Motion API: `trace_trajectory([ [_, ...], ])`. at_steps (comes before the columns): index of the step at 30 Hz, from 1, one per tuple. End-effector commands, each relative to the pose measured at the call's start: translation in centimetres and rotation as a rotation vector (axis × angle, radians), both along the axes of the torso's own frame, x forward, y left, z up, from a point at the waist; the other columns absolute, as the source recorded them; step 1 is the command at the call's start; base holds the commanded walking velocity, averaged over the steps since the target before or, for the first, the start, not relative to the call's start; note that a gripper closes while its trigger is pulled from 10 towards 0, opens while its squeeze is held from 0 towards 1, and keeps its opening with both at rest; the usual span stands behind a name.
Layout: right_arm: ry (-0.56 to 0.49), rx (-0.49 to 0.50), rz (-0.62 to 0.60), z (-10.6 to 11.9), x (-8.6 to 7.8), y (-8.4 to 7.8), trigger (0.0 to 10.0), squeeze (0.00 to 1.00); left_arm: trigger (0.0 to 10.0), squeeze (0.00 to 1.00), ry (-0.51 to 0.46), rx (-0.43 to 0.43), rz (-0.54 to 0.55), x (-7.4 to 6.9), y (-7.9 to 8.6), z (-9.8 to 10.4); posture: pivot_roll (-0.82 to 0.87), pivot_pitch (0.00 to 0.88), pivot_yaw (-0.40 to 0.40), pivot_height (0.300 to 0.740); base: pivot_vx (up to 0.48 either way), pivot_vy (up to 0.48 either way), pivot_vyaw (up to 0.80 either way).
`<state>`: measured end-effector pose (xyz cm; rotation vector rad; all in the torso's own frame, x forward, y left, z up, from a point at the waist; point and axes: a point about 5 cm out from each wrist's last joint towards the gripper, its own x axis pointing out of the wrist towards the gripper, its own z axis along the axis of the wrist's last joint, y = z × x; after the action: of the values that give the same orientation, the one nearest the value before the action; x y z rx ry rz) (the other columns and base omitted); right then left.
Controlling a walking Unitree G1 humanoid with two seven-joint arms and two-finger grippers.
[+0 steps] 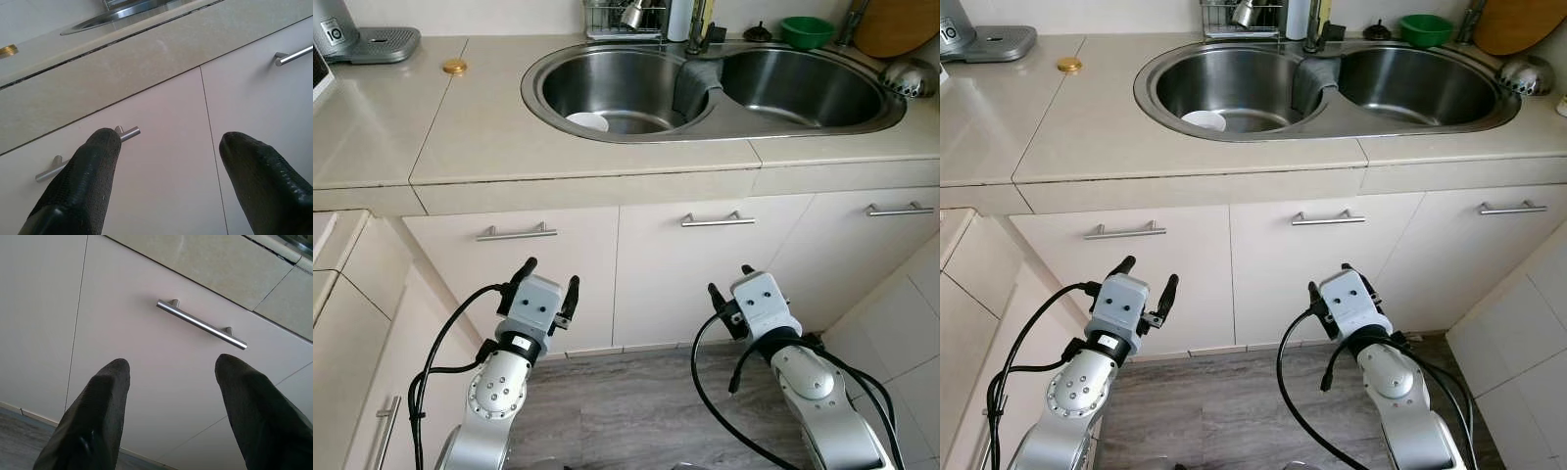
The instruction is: Kitchen organization
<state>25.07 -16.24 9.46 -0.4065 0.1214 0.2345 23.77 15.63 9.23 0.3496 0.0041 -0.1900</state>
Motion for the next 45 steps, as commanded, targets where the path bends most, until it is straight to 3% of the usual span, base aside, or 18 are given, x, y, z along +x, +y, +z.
trace_trajectory([
  [1,0.035,0.035,-0.022,-0.45,-0.06,-0.48,10.0,0.00,10.0,0.00,0.016,-0.010,-0.001,-0.11,0.05,-0.18,-0.03,0.050,-0.062,0.740,0.000,0.000,0.00],
  [8,0.054,0.065,-0.044,-0.63,-0.03,-0.78,10.0,0.00,10.0,0.00,0.033,-0.019,-0.011,-0.10,0.06,-0.43,-0.03,0.047,-0.062,0.740,0.000,0.137,-0.57],
  [10,0.053,0.066,-0.043,-0.62,-0.01,-0.77,10.0,0.00,10.0,0.00,-0.001,-0.022,-0.014,-0.13,0.07,-0.14,-0.03,0.045,-0.061,0.740,0.000,0.390,-0.80],
  [45,0.002,0.084,-0.105,-0.04,0.56,-1.26,10.0,0.00,10.0,0.00,-0.025,-0.018,-0.037,-0.06,-0.27,0.34,-0.04,0.040,-0.054,0.740,0.000,-0.039,-0.80],
])
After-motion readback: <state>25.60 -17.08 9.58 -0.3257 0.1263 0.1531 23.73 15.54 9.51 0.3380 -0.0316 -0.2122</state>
